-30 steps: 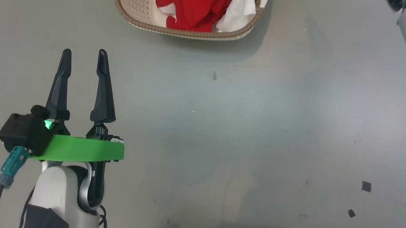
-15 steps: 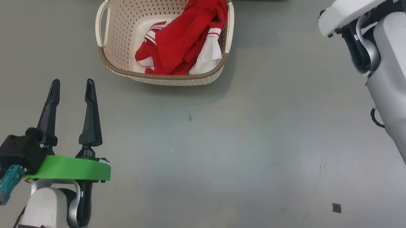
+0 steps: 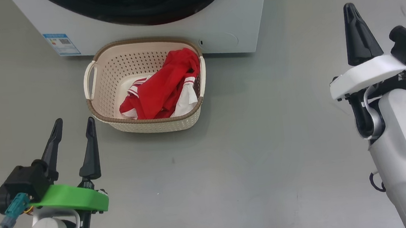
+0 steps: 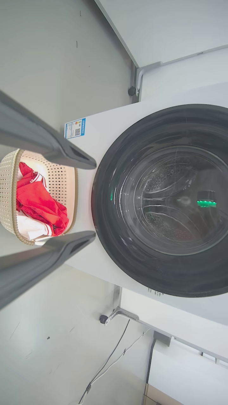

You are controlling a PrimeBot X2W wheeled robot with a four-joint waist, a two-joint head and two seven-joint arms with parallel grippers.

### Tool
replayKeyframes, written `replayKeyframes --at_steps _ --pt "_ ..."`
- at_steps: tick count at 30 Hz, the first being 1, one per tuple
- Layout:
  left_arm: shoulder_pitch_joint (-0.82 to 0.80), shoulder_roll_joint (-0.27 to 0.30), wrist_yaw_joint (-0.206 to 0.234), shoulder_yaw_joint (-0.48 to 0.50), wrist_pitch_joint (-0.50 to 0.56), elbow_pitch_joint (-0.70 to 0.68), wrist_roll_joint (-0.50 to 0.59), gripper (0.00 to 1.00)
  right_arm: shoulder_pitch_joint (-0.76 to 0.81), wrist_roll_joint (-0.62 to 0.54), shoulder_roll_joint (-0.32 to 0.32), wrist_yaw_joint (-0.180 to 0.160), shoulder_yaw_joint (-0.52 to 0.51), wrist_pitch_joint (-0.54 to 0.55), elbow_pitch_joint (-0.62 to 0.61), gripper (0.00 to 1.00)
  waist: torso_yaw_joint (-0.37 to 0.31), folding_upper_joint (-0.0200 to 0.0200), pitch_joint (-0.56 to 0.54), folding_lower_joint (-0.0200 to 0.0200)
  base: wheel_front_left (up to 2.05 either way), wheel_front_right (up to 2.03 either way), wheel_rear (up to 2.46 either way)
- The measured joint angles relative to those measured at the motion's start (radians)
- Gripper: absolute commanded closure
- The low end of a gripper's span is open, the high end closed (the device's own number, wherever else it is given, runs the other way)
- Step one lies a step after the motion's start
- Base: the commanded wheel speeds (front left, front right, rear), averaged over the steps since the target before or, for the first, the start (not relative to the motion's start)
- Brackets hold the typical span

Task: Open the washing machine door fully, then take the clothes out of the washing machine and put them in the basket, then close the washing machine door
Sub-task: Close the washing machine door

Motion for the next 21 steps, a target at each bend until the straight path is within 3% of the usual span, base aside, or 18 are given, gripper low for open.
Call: replayKeyframes --at_steps 20,21 --pt "0.090 -0.017 0.000 0.008 0.000 -0.003 0.010 0.00 0.305 0.006 0.041 -0.009 -0.080 0.000 -0.165 1.00 -0.072 0.0000 -0.140 0.0000 0.00 0.00 0.00" --pt "0.094 -0.019 0.000 0.008 0.000 -0.003 0.010 0.00 0.319 0.005 0.044 -0.009 -0.081 0.000 -0.170 0.82 -0.073 0.0000 -0.144 0.0000 0.00 0.00 0.00"
